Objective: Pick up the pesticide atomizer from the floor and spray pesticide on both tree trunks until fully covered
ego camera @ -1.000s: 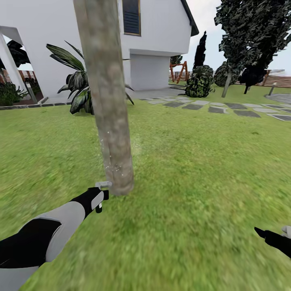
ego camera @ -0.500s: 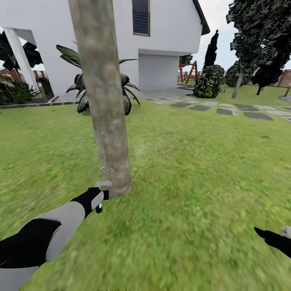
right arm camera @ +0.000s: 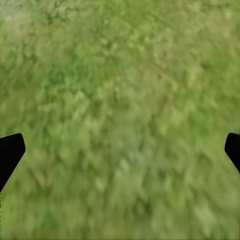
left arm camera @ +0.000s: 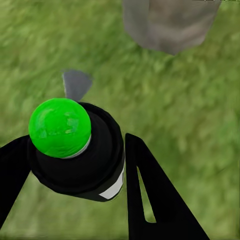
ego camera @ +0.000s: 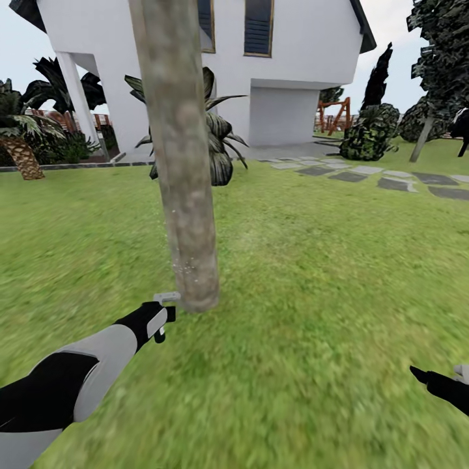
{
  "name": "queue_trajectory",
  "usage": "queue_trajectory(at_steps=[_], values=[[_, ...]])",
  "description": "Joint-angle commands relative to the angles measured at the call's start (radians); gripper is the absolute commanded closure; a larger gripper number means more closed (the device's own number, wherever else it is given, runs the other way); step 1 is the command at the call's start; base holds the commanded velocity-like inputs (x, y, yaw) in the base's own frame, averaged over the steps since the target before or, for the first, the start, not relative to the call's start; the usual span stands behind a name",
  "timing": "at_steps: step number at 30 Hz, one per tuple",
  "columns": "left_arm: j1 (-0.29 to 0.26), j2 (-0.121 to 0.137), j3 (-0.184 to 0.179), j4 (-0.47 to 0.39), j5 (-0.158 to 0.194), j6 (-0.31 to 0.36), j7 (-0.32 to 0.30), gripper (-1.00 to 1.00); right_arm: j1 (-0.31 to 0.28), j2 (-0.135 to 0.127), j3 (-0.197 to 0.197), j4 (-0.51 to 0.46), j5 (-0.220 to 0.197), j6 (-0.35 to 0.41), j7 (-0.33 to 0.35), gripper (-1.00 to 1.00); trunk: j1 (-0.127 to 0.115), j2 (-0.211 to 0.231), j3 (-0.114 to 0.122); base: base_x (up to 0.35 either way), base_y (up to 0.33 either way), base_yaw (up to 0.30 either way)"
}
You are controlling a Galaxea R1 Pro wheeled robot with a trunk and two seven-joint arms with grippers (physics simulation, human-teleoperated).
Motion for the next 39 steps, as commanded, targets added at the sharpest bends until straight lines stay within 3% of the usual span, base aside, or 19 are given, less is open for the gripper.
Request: queue_trajectory(at_steps=[1,4,10,15,19,22,26,29,34,39], values=[[0.000,0.002,0.001,-0.002,-0.002,0.003,0.002,1.00,0.000,0.000,0.000,0.000,0.000,0.000,0.000,-1.00,0.000,0.000,0.000,0.000,-0.032,0.057],[-0.001,0.021,0.003,-0.041,-0.005,0.042,0.006,1.00,0.000,0.001,0.000,0.000,0.000,0.000,0.000,-1.00,0.000,0.000,0.000,0.000,-0.010,0.018],[-0.006,0.039,0.003,-0.343,-0.008,0.372,0.005,1.00,0.000,0.000,0.000,-0.001,0.000,0.000,0.000,-1.00,0.000,0.000,0.000,0.000,-0.001,0.001],[-0.019,0.051,0.003,-0.447,-0.011,0.521,0.005,1.00,0.000,-0.001,-0.001,-0.002,0.000,0.000,0.000,-1.00,0.000,0.000,0.000,0.000,0.000,0.000],[-0.096,0.082,0.003,-0.457,-0.011,0.573,0.004,1.00,0.000,-0.001,-0.001,-0.002,0.000,0.001,0.000,-1.00,0.000,0.000,0.000,0.000,0.000,-0.041],[-0.130,0.083,0.003,-0.458,-0.011,0.630,0.004,1.00,0.000,-0.001,-0.001,-0.002,0.000,0.001,0.000,-1.00,0.000,0.000,0.001,0.000,0.000,-0.197],[-0.139,0.086,0.003,-0.458,-0.013,0.639,0.005,1.00,0.000,-0.001,-0.002,-0.002,0.000,0.001,0.000,-1.00,0.000,0.000,0.002,0.000,0.000,-0.048],[-0.184,0.088,0.003,-0.457,-0.014,0.651,0.005,1.00,0.000,-0.001,-0.002,-0.002,0.000,0.001,0.000,-1.00,0.000,0.000,0.002,0.000,0.000,-0.005],[-0.266,0.087,0.002,-0.456,-0.055,0.678,0.005,1.00,0.000,-0.001,-0.002,-0.002,0.000,0.001,0.000,-1.00,0.000,0.000,0.002,0.000,0.000,0.000],[-0.308,0.084,0.001,-0.455,-0.062,0.680,0.005,1.00,0.000,-0.001,-0.002,-0.002,0.000,0.002,0.000,-1.00,0.000,0.000,0.002,0.000,0.000,0.000]])
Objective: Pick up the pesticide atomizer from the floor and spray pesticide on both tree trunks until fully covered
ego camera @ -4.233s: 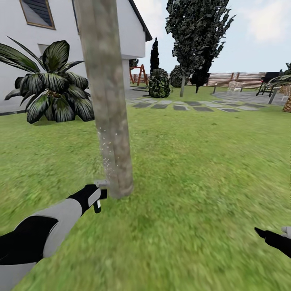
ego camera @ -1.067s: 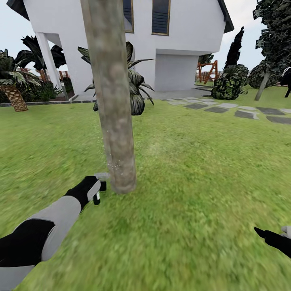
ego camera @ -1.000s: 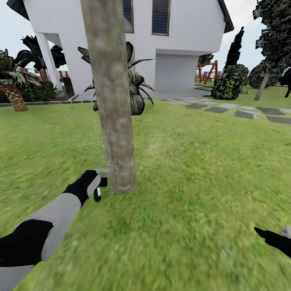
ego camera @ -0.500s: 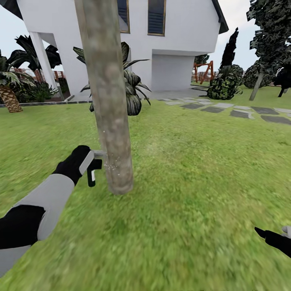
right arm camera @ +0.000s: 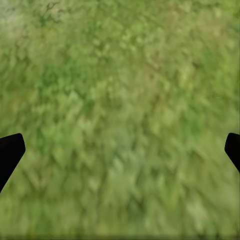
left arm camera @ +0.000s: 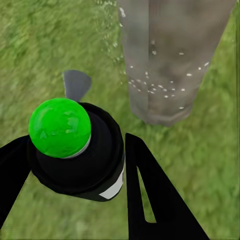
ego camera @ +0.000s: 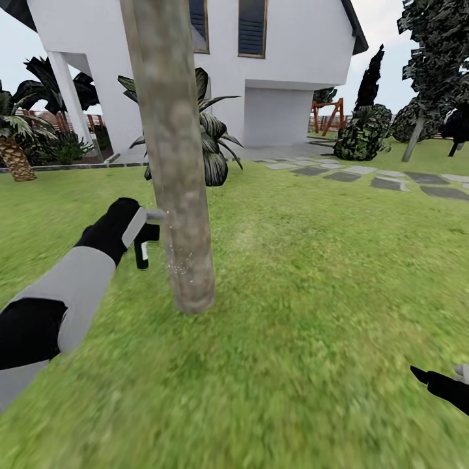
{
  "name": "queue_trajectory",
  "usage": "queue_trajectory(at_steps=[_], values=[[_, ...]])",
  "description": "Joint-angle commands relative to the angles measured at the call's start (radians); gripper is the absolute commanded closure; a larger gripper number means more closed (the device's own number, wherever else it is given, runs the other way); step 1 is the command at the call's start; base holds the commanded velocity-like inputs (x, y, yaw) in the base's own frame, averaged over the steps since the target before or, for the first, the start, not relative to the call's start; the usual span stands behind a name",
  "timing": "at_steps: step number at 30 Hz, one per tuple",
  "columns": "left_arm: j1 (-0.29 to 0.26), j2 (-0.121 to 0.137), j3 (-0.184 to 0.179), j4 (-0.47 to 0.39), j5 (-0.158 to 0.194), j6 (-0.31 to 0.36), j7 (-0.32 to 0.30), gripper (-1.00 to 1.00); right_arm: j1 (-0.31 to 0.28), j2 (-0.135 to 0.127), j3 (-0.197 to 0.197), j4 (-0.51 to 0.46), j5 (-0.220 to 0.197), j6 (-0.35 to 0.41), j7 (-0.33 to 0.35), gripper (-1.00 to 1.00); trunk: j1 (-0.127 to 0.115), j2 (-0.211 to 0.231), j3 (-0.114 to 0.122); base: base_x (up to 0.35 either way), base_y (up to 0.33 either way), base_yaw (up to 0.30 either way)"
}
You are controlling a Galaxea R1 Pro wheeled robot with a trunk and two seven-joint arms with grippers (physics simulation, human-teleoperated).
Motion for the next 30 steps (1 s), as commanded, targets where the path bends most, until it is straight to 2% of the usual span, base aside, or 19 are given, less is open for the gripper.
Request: queue_trajectory(at_steps=[1,4,11,16,19,21,25,30], values=[[-0.013,0.000,0.000,0.001,0.000,0.000,0.000,1.00,0.000,0.000,0.000,0.000,0.000,-0.001,0.000,-1.00,0.000,0.000,0.000,0.000,0.000,0.000],[-0.065,0.000,-0.001,0.003,0.001,0.003,0.001,1.00,0.000,0.000,0.000,0.000,0.000,0.000,0.000,-1.00,0.000,0.000,0.000,0.000,0.000,0.000],[-0.125,-0.001,-0.001,0.006,0.003,0.008,0.002,1.00,0.000,0.000,0.000,0.000,0.000,0.000,0.000,-1.00,0.000,0.000,0.000,0.000,0.000,0.000],[-0.135,0.002,-0.003,0.021,0.003,0.008,0.002,1.00,0.000,0.000,0.000,0.000,0.000,0.000,0.000,-1.00,0.000,0.000,0.000,0.000,0.000,0.000],[-0.136,0.000,-0.006,0.106,0.003,0.007,0.002,1.00,0.000,0.000,0.000,0.000,0.000,0.000,0.000,-1.00,0.000,0.000,0.000,0.000,0.000,0.000],[-0.136,-0.003,-0.011,0.124,0.002,0.007,0.002,1.00,0.000,0.000,0.000,0.000,0.000,0.000,0.000,-1.00,0.000,0.000,0.000,0.000,0.000,0.000],[-0.135,-0.010,-0.067,0.132,0.003,0.006,0.001,1.00,0.000,0.000,0.000,0.000,0.000,0.000,0.001,-1.00,0.000,0.000,0.000,0.000,0.000,0.000],[-0.136,-0.014,-0.075,0.133,0.004,0.006,0.001,1.00,0.000,0.000,0.000,-0.001,0.000,0.000,0.000,-1.00,0.000,0.000,0.000,0.011,-0.196,0.069]])
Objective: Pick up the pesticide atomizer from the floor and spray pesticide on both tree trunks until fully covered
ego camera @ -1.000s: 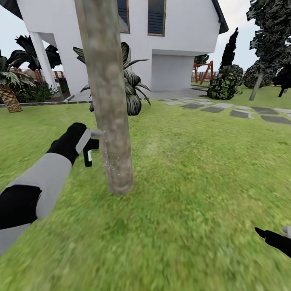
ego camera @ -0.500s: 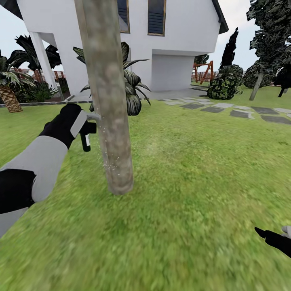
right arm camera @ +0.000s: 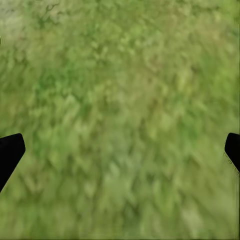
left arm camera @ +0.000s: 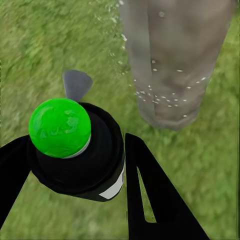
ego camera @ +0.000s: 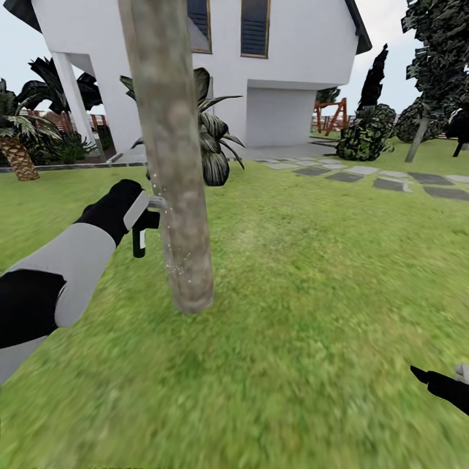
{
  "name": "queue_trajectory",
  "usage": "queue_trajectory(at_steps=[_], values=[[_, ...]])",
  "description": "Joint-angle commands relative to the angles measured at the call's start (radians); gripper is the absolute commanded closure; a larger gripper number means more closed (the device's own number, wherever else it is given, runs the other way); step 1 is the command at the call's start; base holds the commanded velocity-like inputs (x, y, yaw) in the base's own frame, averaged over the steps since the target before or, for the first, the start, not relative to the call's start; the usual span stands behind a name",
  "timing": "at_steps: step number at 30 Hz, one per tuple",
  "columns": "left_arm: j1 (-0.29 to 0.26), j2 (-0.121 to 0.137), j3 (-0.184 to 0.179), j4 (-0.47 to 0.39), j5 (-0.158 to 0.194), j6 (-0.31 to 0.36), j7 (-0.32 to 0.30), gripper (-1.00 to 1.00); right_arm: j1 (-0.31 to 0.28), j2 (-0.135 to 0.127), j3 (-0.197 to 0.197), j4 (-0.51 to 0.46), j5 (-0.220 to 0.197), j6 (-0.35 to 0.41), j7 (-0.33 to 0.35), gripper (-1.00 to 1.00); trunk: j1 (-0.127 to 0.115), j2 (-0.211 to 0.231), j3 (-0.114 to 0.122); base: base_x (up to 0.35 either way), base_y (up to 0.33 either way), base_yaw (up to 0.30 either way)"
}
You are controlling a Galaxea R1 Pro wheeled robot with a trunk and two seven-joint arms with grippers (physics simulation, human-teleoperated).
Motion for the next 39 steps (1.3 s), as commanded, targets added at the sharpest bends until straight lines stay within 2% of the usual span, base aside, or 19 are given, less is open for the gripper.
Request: queue_trajectory(at_steps=[1,11,17,36,39], values=[[0.000,0.000,0.000,0.000,-0.002,0.000,0.000,1.00,0.000,0.000,0.000,0.000,0.000,0.000,0.000,-1.00,0.000,0.000,0.000,0.081,-0.290,0.221],[0.000,0.001,0.000,0.001,-0.001,0.000,0.000,1.00,0.000,0.000,0.000,0.000,0.000,0.000,-0.001,-1.00,0.000,0.000,0.000,0.173,-0.293,0.269],[0.000,0.001,0.001,0.001,0.000,0.000,-0.001,1.00,0.000,0.000,0.000,0.000,0.000,0.000,-0.001,-1.00,0.000,0.000,0.000,0.010,-0.321,0.202],[0.006,0.008,0.003,0.005,0.000,-0.001,-0.001,1.00,0.000,-0.004,-0.002,0.000,0.000,-0.002,-0.002,-1.00,0.000,0.000,0.000,-0.081,-0.307,0.004],[0.009,0.010,0.003,0.069,0.001,-0.004,-0.004,1.00,0.000,-0.005,-0.002,0.000,0.000,-0.002,-0.002,-1.00,0.000,0.000,0.000,-0.018,-0.032,0.000]])
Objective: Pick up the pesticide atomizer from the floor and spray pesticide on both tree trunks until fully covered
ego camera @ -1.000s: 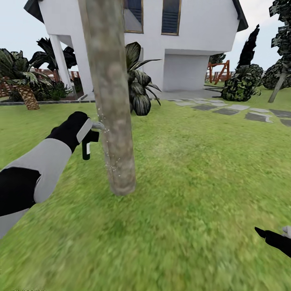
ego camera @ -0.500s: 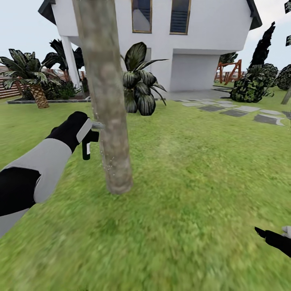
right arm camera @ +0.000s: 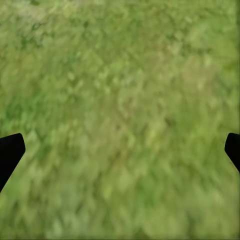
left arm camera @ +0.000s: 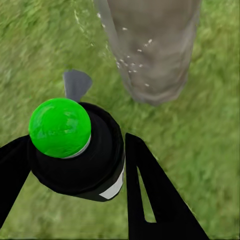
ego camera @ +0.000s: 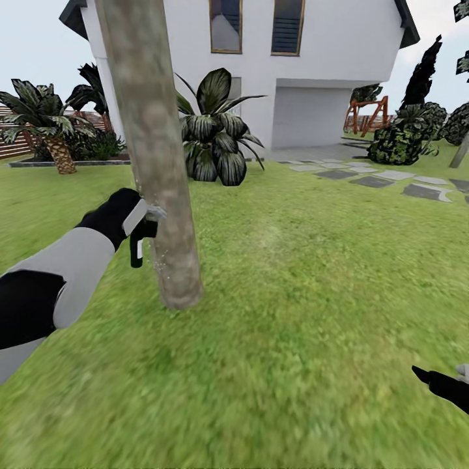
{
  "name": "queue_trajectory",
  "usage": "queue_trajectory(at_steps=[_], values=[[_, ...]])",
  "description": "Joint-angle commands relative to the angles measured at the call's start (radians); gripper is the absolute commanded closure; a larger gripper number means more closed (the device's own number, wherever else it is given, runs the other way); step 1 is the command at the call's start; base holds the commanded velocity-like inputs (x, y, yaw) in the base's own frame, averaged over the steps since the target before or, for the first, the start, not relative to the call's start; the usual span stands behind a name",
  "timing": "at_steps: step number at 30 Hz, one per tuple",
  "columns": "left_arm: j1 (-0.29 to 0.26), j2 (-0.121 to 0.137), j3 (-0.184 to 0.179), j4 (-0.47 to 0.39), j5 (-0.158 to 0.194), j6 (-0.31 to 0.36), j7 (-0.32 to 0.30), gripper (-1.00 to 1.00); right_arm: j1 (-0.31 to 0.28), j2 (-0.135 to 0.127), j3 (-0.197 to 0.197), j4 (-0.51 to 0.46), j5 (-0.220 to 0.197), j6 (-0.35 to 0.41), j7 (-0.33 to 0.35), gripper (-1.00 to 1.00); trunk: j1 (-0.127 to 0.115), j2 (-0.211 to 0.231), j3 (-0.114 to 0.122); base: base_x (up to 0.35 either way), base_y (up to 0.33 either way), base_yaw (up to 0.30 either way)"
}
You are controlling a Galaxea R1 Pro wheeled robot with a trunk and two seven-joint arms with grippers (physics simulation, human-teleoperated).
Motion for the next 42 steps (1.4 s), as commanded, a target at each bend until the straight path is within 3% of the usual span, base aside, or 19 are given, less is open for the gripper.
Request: queue_trajectory(at_steps=[1,3,5,20,22,25,28,31,32,33,34,42], values=[[0.000,0.000,-0.001,0.020,-0.002,-0.001,-0.001,1.00,0.000,0.000,0.000,0.000,0.000,0.000,0.000,-1.00,0.000,0.000,0.000,-0.005,-0.008,0.000],[0.000,-0.001,-0.001,0.083,-0.002,-0.015,-0.004,1.00,0.000,0.000,0.000,0.000,0.000,0.000,0.000,-1.00,0.000,0.000,0.000,-0.002,-0.003,0.000],[0.016,-0.002,-0.001,0.145,-0.003,-0.070,-0.006,1.00,0.000,0.000,0.000,0.000,0.000,0.000,0.000,-1.00,0.000,0.000,0.000,0.000,0.000,0.000],[0.261,-0.005,-0.002,0.163,-0.002,-0.325,-0.009,1.00,0.000,0.000,0.002,0.000,0.000,0.000,0.000,-1.00,0.000,0.000,0.000,0.000,0.000,0.000],[0.277,-0.006,-0.001,0.163,-0.002,-0.357,-0.038,1.00,0.000,0.000,0.002,0.000,0.000,0.000,0.000,-1.00,0.000,0.000,0.000,0.000,0.000,0.000],[0.286,-0.003,0.001,0.160,-0.005,-0.401,-0.185,1.00,0.000,0.000,0.002,0.000,0.000,0.000,0.000,-1.00,0.000,0.000,0.000,0.000,0.000,0.000],[0.285,0.002,0.005,0.124,-0.007,-0.386,-0.199,1.00,0.000,0.000,0.002,0.001,0.000,0.000,0.000,-1.00,0.000,0.000,0.000,0.000,0.000,0.000],[0.279,0.019,0.005,-0.047,-0.009,-0.179,-0.201,1.00,0.000,0.000,0.002,0.002,0.000,0.000,0.000,-1.00,0.000,0.000,0.000,0.000,0.000,0.000],[0.279,0.021,0.006,-0.097,-0.009,-0.139,-0.201,1.00,0.000,0.000,0.002,0.002,0.000,0.000,0.000,-1.00,0.000,0.000,0.000,0.000,0.000,0.000],[0.277,0.023,0.006,-0.205,-0.010,-0.055,-0.200,1.00,0.000,0.000,0.002,0.001,0.000,0.000,0.000,-1.00,0.000,0.000,0.000,0.000,0.000,0.000],[0.275,0.023,0.007,-0.253,-0.011,-0.023,-0.198,1.00,0.000,0.000,0.002,0.001,0.000,0.000,0.000,-1.00,0.000,0.000,0.000,0.000,0.000,0.000],[0.142,0.036,0.007,-0.282,-0.016,0.004,-0.195,1.00,0.000,0.000,0.002,0.002,0.000,0.000,-0.001,-1.00,0.000,0.000,0.000,0.000,0.000,0.000]])
